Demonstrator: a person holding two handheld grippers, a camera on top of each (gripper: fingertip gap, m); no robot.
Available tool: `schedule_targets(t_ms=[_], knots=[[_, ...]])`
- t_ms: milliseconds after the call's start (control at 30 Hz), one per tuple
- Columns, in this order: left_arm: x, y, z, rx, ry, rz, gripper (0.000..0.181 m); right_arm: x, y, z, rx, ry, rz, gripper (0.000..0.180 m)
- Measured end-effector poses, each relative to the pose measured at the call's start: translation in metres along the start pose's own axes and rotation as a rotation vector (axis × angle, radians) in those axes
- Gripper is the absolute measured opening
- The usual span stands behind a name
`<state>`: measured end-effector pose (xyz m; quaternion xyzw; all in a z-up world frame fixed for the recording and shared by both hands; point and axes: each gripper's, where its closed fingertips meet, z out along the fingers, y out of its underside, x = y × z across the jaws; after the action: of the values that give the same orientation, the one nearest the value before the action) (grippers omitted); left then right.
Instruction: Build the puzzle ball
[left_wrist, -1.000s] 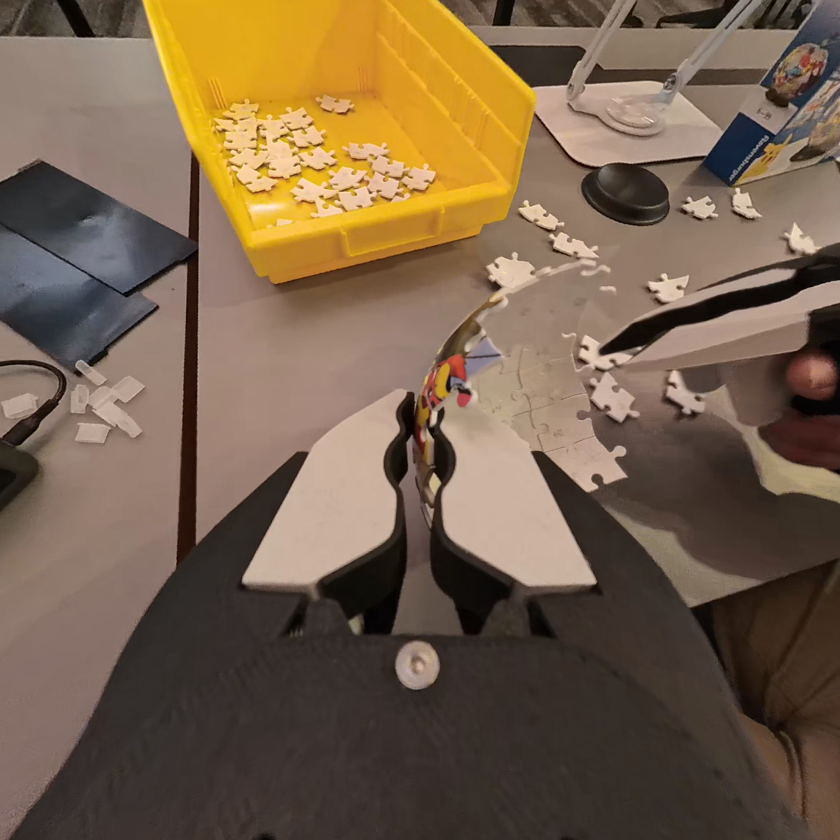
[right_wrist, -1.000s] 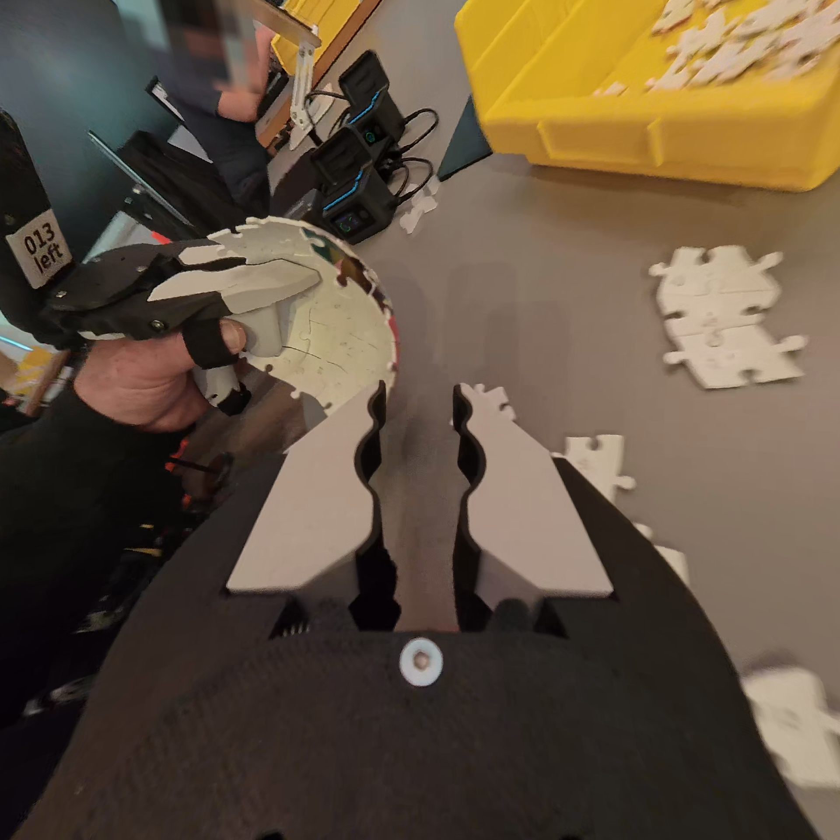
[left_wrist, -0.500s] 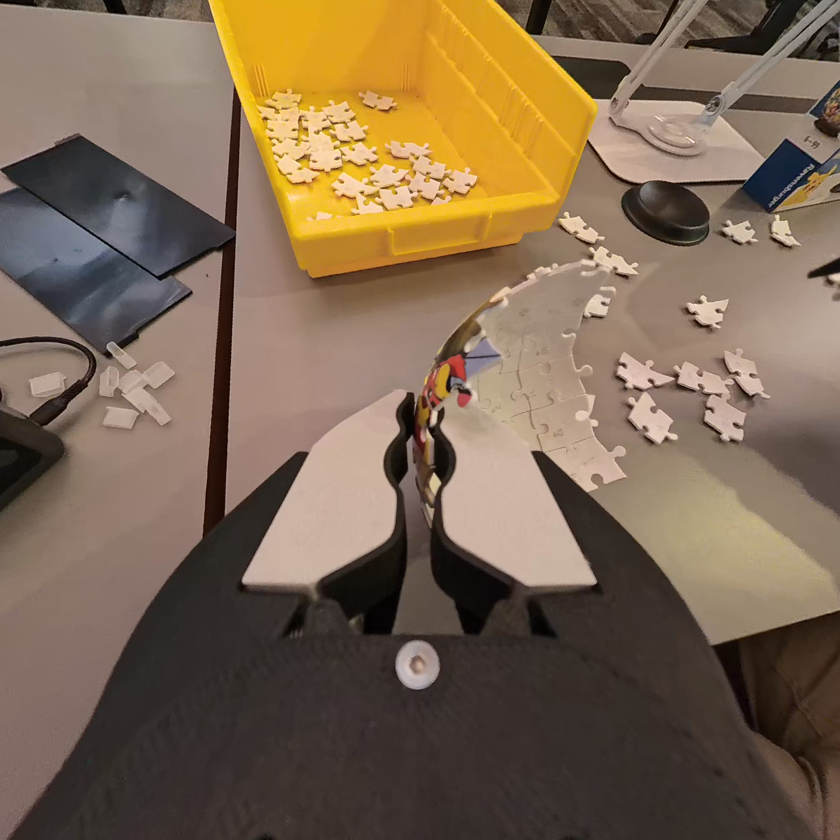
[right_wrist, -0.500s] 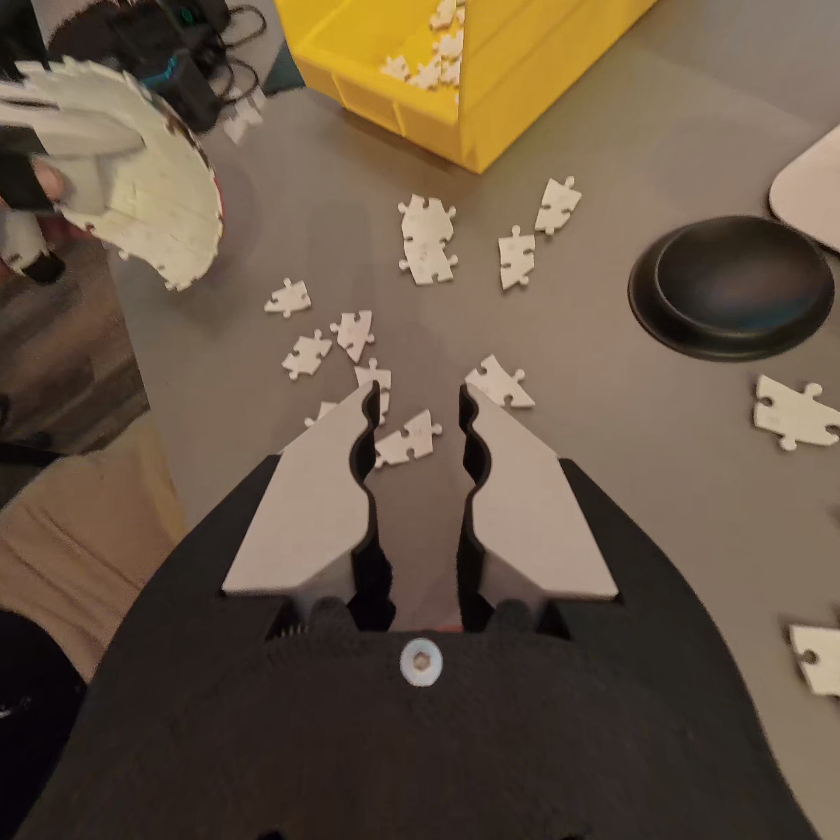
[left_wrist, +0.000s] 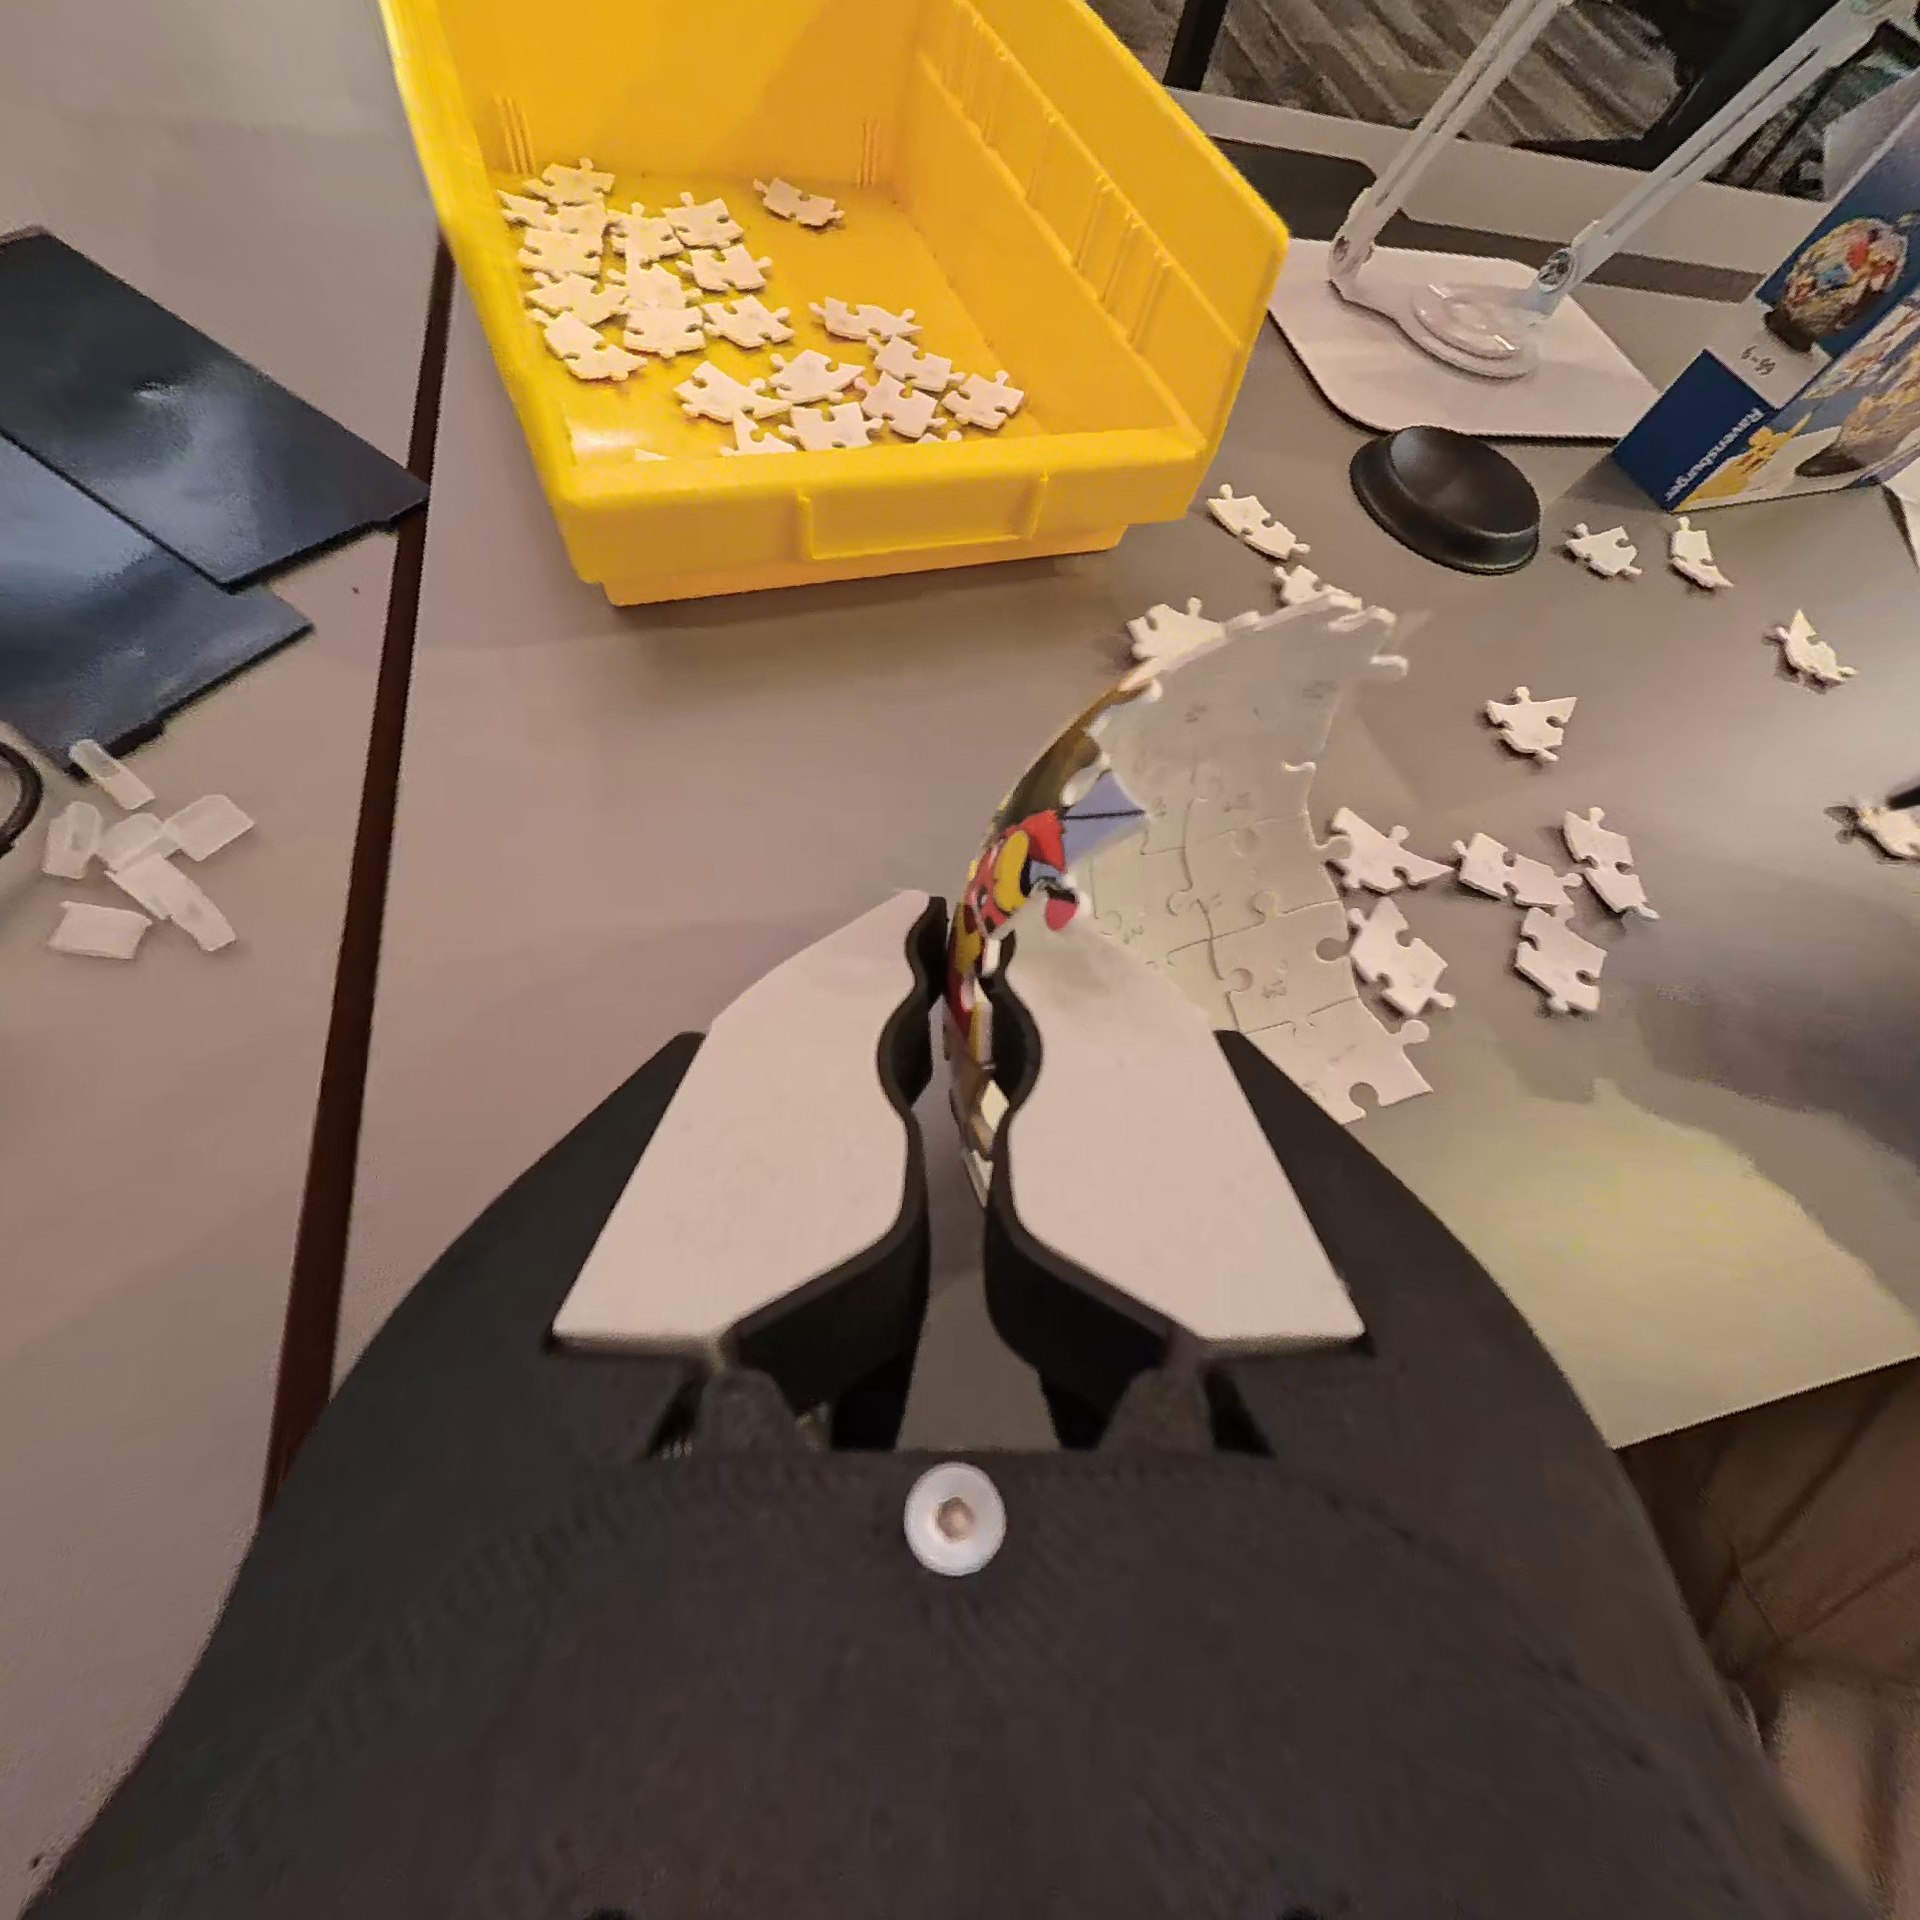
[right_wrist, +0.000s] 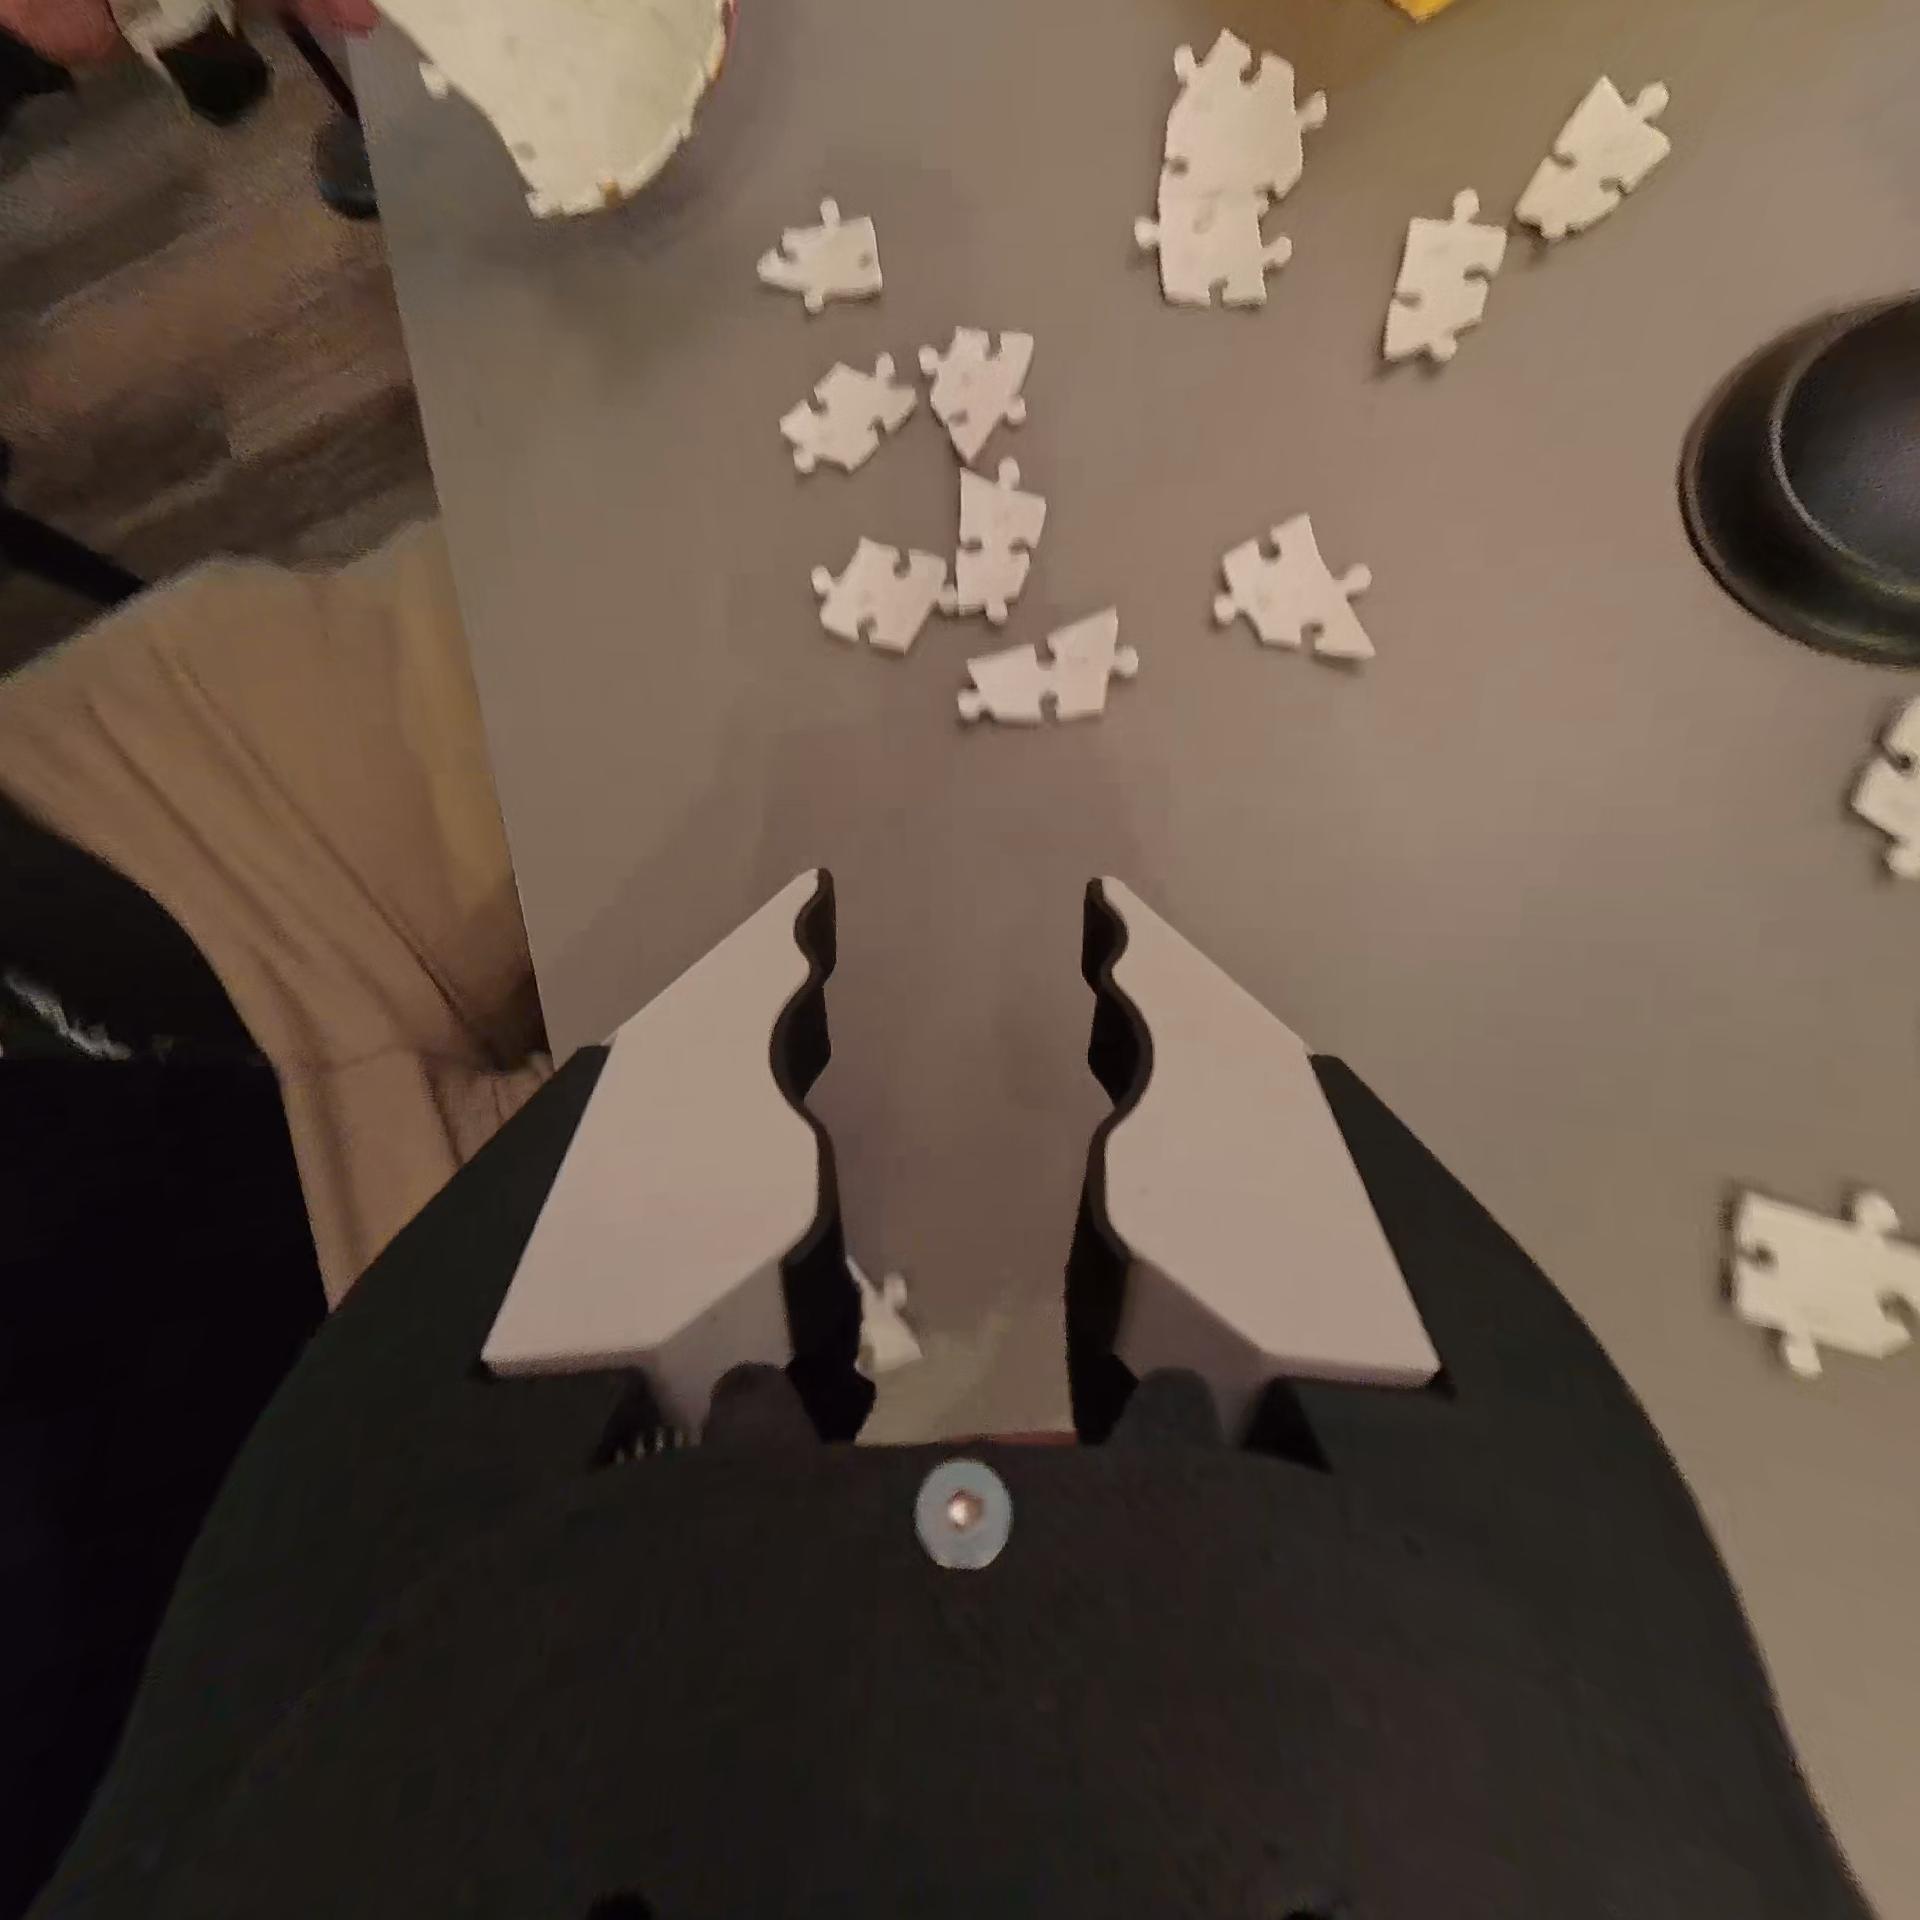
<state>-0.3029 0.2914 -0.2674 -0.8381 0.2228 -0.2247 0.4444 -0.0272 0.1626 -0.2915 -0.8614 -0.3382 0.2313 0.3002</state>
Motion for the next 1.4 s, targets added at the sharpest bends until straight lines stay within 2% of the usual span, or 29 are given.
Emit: schedule_targets(t_ms=[200, 300, 567, 733, 933, 1233, 1400], knots=[[0.015, -0.007, 0.011, 0.011, 0.041, 0.009, 0.005, -0.003, 0.064, -0.038, -0.148, 0.077, -0.030, 0.045], [0.025, -0.012, 0.017, 0.017, 0.064, 0.018, 0.005, -0.011, 0.084, -0.052, -0.166, 0.095, -0.032, 0.040], [0.066, -0.025, 0.036, 0.021, 0.139, 0.071, 0.005, -0.042, 0.113, -0.046, -0.257, 0.108, -0.015, 0.040], [0.090, -0.029, 0.047, 0.016, 0.188, 0.096, 0.005, -0.035, 0.113, -0.034, -0.236, 0.211, 0.076, 0.040], [0.112, -0.033, 0.058, 0.006, 0.237, 0.118, 0.005, -0.019, 0.110, -0.029, -0.223, 0.299, 0.082, 0.026], [0.155, -0.017, 0.063, -0.060, 0.318, 0.142, 0.005, -0.014, 0.097, -0.018, -0.198, 0.288, 0.051, 0.022], [0.172, -0.001, 0.065, -0.144, 0.262, 0.178, 0.005, -0.023, 0.086, -0.006, -0.200, 0.256, -0.003, 0.022]])
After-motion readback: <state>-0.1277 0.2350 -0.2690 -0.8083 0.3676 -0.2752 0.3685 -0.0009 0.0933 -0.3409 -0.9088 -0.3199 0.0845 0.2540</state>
